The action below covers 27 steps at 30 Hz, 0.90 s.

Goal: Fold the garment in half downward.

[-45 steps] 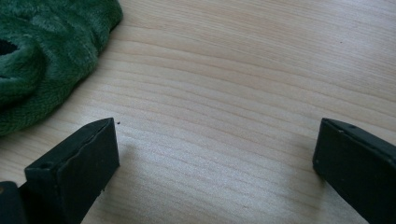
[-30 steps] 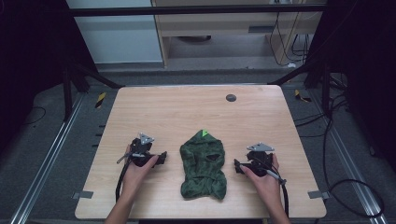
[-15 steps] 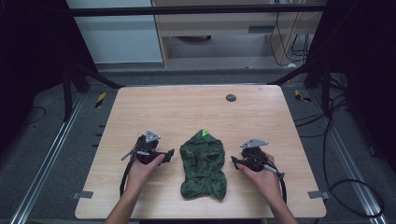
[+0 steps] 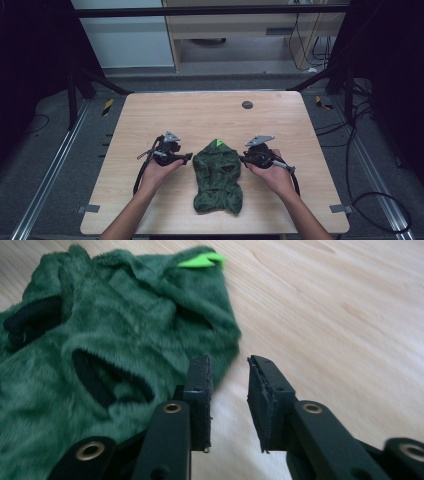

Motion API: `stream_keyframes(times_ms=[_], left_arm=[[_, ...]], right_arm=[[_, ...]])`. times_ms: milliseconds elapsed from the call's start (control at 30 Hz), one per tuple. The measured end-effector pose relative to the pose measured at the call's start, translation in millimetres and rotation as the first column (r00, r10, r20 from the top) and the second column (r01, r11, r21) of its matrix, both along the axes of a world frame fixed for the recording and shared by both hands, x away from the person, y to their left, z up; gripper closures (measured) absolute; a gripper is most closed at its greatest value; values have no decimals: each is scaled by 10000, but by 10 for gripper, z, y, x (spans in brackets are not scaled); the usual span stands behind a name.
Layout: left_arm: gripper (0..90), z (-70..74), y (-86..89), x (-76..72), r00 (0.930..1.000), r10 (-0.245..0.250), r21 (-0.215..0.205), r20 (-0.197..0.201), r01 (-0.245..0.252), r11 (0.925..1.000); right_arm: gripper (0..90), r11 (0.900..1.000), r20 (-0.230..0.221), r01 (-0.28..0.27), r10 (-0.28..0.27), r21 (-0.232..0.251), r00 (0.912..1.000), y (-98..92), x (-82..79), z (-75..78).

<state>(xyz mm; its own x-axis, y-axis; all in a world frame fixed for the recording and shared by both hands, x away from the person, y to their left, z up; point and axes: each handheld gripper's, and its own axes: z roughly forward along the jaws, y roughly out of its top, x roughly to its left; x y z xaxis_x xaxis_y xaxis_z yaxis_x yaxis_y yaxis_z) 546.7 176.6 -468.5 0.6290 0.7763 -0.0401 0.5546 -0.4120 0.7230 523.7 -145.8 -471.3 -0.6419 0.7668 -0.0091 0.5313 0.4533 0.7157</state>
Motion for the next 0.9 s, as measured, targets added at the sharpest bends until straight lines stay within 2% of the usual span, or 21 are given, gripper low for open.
stream_keyframes(times_ms=[200,300,433,500,667,867,900], left_arm=[[492,55,-82,60,9997,-232,-100,105,233,9997],[458,25,-125,75,9995,-318,-171,-2,318,9993],[392,-26,-157,91,9990,-384,-197,-209,380,9991],[357,-43,-168,90,9989,-387,-189,-245,382,9991],[361,-33,-195,103,9986,-491,-327,-182,485,9983],[376,-31,-253,107,9979,-622,-104,-182,620,9980],[386,-61,-281,119,9970,-718,117,-285,721,9973]], right_arm=[[754,9995,91,-166,169,-253,9998,111,144,-21],[714,9999,100,-106,105,81,9999,134,218,-16],[642,9997,-119,45,-42,252,9999,144,270,-29],[634,9994,-149,86,-81,334,9999,148,288,-35],[624,9989,-372,-30,47,471,9993,197,342,-72],[598,9996,-470,-40,53,277,9989,237,389,-114],[598,9996,-633,10,7,269,9980,241,414,-144]])
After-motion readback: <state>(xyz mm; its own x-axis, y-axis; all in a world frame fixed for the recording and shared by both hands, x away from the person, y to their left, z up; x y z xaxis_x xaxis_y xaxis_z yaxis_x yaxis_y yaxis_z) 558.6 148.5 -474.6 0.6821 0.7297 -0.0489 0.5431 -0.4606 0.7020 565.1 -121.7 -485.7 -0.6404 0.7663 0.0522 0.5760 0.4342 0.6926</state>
